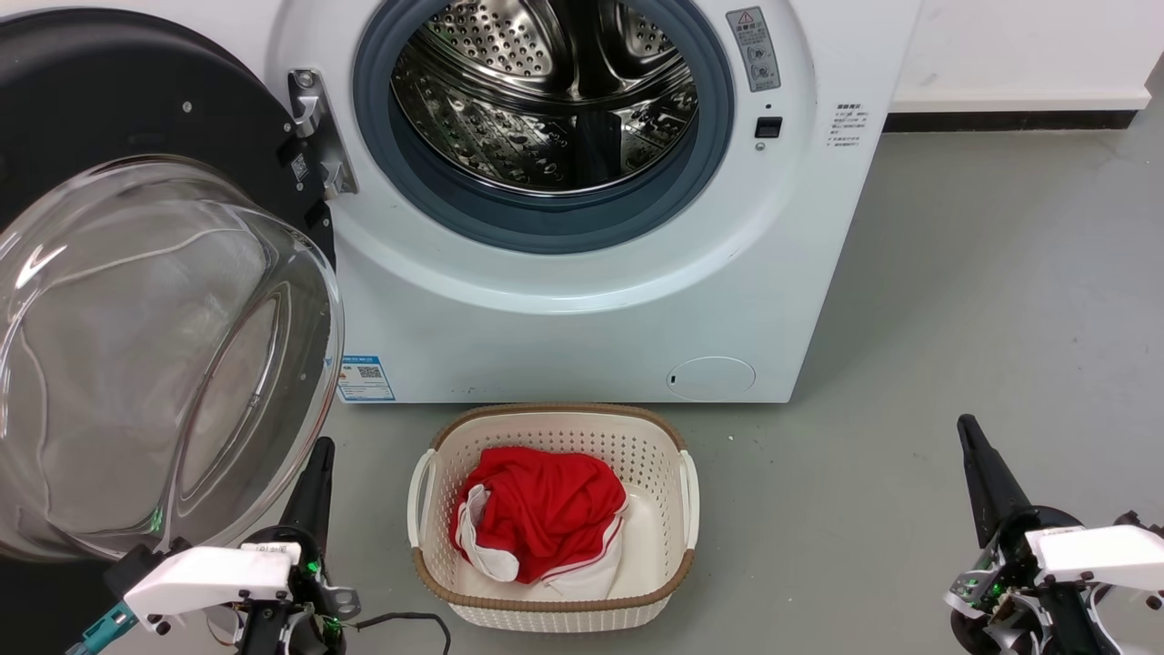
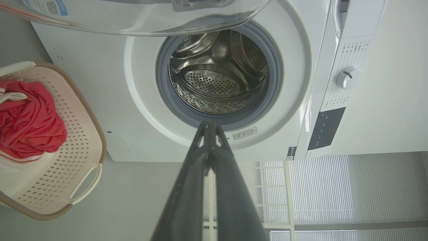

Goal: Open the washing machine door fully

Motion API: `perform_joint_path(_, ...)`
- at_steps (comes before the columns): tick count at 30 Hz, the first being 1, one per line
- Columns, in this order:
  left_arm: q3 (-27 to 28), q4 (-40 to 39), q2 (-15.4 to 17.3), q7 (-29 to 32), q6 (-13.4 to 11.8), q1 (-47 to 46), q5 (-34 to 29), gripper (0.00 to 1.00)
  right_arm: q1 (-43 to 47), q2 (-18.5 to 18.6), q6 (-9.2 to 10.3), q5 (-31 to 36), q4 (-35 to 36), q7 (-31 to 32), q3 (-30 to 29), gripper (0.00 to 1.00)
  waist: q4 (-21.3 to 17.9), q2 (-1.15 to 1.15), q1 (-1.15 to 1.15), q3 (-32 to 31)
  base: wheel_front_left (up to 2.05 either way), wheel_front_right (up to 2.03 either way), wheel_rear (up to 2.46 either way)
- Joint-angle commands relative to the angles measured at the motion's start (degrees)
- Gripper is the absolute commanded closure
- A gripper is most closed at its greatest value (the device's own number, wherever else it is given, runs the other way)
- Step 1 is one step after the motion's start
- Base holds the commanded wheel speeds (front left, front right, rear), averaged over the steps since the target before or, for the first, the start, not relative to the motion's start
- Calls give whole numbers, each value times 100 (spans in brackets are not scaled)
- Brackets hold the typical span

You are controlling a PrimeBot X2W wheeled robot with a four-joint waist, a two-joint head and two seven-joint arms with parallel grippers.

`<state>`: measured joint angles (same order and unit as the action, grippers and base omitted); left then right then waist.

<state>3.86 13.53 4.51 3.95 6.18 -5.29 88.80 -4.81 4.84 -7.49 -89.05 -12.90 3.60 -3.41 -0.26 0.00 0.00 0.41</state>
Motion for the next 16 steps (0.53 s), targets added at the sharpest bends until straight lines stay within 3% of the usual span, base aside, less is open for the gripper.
perform_joint_path(1,28,14,-22,38,52,-100,95,100,-113,-13,0,-114,-15,34,-23,100,3,0,0,-2,0,0,0)
perform_joint_path(16,143,53,-68,166,154,-100,480,100,-153,-40,0,-525,-113,119,-89,100,26,0,0,-23,0,0,0)
